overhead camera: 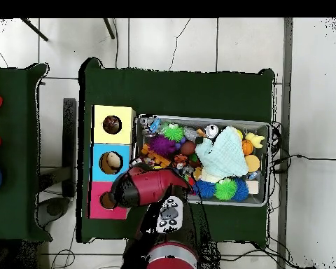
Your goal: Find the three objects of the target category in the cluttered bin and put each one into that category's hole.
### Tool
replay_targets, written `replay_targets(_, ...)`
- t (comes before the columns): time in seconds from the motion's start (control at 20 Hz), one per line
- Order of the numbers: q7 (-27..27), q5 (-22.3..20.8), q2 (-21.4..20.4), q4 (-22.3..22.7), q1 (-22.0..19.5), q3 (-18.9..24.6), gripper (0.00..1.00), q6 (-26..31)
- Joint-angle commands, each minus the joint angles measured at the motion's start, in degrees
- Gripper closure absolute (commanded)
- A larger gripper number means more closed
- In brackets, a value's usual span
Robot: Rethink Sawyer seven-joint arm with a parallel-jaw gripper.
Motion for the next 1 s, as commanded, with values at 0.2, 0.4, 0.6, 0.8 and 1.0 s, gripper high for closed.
replay_targets(0.2,0.62,3.52,2.54,-6.34,0.47,3.06,0.00,6.65)
replay_targets(0.4,-4.01,1.74,5.65,-9.86,-1.54,5.26,0.00,9.26)
replay_targets(0.6,-5.54,0.40,8.24,-12.47,-2.36,5.90,0.00,9.61)
replay_targets(0.8,-6.52,-0.86,9.31,-13.13,-2.81,6.13,0.00,9.61)
replay_targets(1.0,-7.83,-1.91,9.44,-13.37,-2.92,6.12,0.00,10.62)
